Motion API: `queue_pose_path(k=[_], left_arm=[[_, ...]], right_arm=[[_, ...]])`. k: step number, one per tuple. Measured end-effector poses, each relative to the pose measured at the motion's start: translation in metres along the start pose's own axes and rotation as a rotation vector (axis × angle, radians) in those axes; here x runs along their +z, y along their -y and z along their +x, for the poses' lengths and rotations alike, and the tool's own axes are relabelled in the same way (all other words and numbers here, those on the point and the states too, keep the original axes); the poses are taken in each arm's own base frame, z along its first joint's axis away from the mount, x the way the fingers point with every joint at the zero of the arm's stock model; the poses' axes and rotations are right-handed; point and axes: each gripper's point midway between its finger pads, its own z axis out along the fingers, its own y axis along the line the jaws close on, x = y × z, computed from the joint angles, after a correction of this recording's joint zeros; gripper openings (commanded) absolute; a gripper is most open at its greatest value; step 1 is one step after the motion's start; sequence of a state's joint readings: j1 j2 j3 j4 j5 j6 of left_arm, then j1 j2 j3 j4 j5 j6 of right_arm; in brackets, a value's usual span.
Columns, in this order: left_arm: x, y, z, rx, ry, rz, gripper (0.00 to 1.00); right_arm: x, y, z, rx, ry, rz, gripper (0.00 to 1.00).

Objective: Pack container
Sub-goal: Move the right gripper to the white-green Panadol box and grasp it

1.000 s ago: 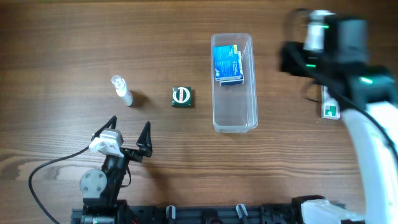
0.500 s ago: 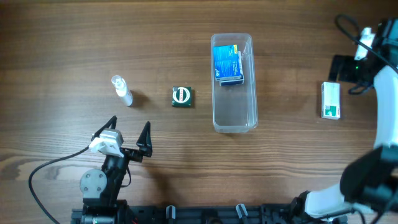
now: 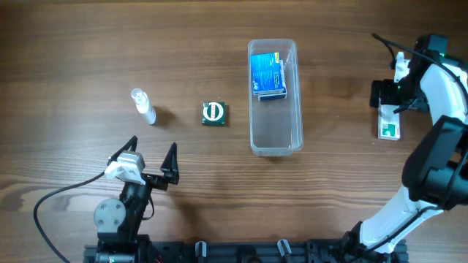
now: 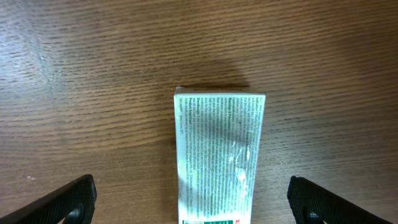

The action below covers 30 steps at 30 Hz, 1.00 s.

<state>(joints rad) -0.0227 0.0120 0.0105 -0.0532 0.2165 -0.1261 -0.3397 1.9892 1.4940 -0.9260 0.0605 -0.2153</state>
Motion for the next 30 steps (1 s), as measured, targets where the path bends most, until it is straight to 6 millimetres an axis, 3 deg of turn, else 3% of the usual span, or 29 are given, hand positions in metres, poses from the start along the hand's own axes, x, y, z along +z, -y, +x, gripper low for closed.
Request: queue_pose_path(k=[15,30], left_arm=[[0.0,0.0,0.0,0.0,0.0,0.0,1.0],[0.0,0.0,0.0,0.0,0.0,0.0,1.0]], right_arm=[[0.027,0.002,0.011,0.01,-0.072,-0.014,1.0],[0.03,-0.001,0.011,0.015,-0.066,-0.048,0.99]])
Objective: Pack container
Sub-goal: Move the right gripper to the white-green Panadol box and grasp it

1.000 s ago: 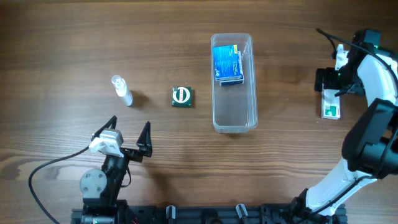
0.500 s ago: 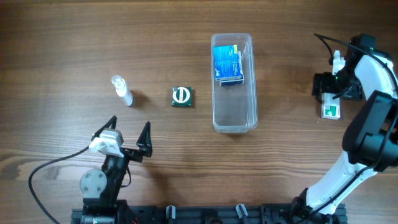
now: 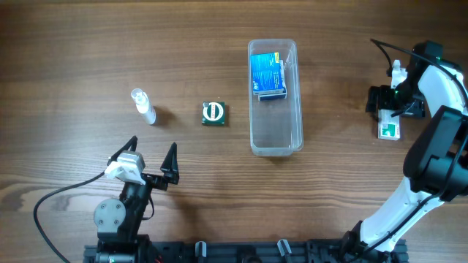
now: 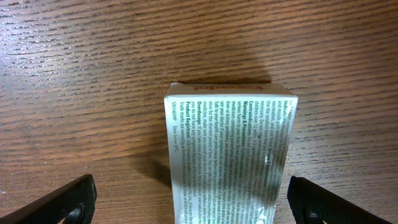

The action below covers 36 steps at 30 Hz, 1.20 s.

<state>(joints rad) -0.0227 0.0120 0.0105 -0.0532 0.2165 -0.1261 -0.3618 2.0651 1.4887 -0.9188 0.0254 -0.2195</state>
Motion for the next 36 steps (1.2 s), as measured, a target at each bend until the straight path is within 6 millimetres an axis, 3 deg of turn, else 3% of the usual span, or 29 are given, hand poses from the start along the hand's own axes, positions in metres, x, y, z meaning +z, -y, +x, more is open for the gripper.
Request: queue_pose_path(k=[13,16,19,23,36], left_arm=[[0.0,0.0,0.0,0.0,0.0,0.0,1.0],[0.0,0.0,0.0,0.0,0.0,0.0,1.0],[0.0,0.0,0.0,0.0,0.0,0.0,1.0],[0.0,0.0,0.0,0.0,0.0,0.0,1.0],[0.0,0.0,0.0,0.0,0.0,0.0,1.0]], right_arm=[[0.012,-0.001,0.005,-0.007,-0.032,-0.007,0.98],[0.012,-0.001,0.005,-0.007,-0.032,-0.007,0.9],[0.012,-0.001,0.005,-0.008,-0.032,-0.007,0.74],[0.012,-0.001,0.004,-0.005,-0.029,-0.007,0.67],[0.011,-0.01,0.002,0.07,-0.021,-0.058,0.67]])
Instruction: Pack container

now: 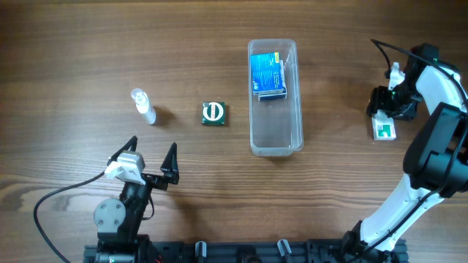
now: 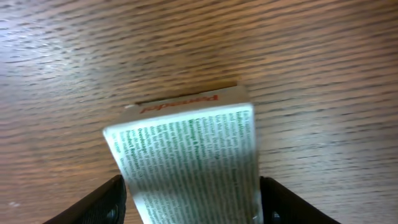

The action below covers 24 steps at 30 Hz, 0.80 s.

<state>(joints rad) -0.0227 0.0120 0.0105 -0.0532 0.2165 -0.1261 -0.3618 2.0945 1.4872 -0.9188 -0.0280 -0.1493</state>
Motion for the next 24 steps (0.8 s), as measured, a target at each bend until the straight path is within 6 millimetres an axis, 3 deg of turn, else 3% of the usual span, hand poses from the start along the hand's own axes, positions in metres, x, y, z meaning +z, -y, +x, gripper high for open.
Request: queue_pose_path(k=[9,13,15,19,24], left_arm=[[0.0,0.0,0.0,0.0,0.0,0.0,1.0],[0.0,0.0,0.0,0.0,0.0,0.0,1.0],[0.0,0.0,0.0,0.0,0.0,0.0,1.0],[0.0,0.0,0.0,0.0,0.0,0.0,1.0],[0.0,0.0,0.0,0.0,0.0,0.0,1.0]], right_arm=[[-0.014,-0.029,-0.008,-0.027,0.003,-0.075,0.66],[-0.045,-0.061,-0.024,-0.106,0.033,-0.082,0.71],[-0.058,-0.067,-0.031,-0.137,0.066,-0.041,0.72],[-0.064,-0.049,-0.028,-0.152,0.053,0.072,0.78],[-0.057,-0.02,-0.018,-0.166,0.014,0.133,0.9]])
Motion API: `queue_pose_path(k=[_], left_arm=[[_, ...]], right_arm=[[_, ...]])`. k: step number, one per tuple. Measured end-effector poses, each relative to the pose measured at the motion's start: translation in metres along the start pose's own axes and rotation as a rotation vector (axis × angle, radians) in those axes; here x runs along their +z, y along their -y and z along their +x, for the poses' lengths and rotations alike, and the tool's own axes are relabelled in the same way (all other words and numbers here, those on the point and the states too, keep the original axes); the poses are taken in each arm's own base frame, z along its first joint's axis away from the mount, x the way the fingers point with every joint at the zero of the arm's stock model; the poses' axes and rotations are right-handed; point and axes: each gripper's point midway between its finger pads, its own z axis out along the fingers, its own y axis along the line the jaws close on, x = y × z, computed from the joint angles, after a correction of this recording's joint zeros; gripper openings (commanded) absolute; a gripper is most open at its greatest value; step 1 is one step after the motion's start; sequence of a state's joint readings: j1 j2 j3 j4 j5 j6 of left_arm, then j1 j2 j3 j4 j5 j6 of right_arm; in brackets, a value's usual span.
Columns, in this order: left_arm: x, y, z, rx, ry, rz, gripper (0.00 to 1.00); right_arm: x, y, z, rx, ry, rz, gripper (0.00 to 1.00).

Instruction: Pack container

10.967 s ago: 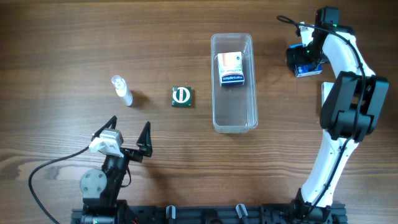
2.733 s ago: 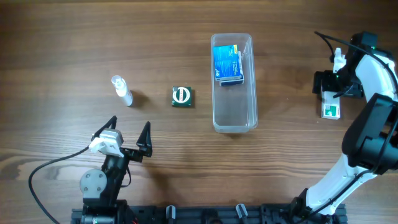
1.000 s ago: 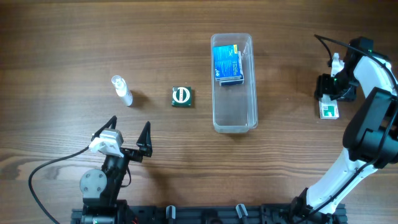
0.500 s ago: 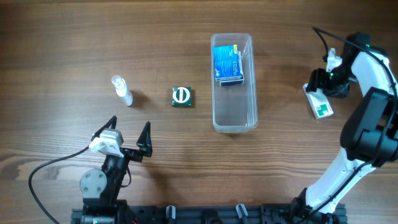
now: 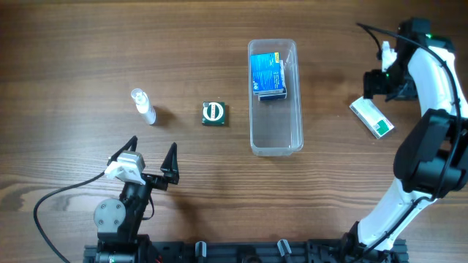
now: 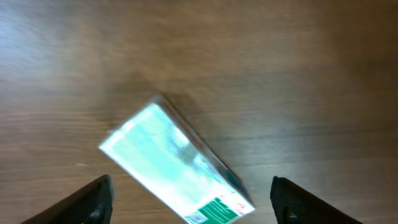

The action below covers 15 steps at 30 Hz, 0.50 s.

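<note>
The clear plastic container (image 5: pixel 276 124) stands at the table's middle, with a blue box (image 5: pixel 268 75) in its far end. A white and green carton (image 5: pixel 371 117) lies flat and diagonal on the wood to its right; it is blurred in the right wrist view (image 6: pixel 177 168). My right gripper (image 5: pixel 384 79) hovers just beyond the carton, open (image 6: pixel 189 191), its fingers wide on either side and not touching it. A small spray bottle (image 5: pixel 143 106) and a dark green square packet (image 5: pixel 213 113) lie left of the container. My left gripper (image 5: pixel 153 162) rests open at the front left.
The right arm's white links (image 5: pixel 439 80) run along the table's right edge. A cable (image 5: pixel 51 201) trails from the left arm's base at the front.
The carton has turned from lengthwise to diagonal and lies a little nearer the container. My right gripper's fingers stand wider apart, and it is now farther back on the table.
My right gripper was open above the carton lying lengthwise at the right edge, then lower over it. Its fingers then stood close on both sides of the tilted carton. Now the carton lies turned on the wood with the fingers wide. The left arm stayed still.
</note>
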<state>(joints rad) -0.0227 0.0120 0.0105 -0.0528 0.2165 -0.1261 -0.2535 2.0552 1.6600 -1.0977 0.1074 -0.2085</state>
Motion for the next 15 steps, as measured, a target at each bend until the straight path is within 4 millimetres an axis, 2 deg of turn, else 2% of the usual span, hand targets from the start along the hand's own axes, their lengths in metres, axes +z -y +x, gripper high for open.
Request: queue_pose_path(k=[4,9,15], left_arm=[[0.0,0.0,0.0,0.0,0.0,0.0,1.0],[0.0,0.0,0.0,0.0,0.0,0.0,1.0],[0.0,0.0,0.0,0.0,0.0,0.0,1.0]], right_arm=[[0.016,0.008,0.015,-0.063,-0.036,-0.009,0.92],[0.039,-0.01,0.024,-0.204,-0.03,-0.071,0.94],[0.062,-0.016,0.033,-0.338,-0.018,-0.08,0.98]])
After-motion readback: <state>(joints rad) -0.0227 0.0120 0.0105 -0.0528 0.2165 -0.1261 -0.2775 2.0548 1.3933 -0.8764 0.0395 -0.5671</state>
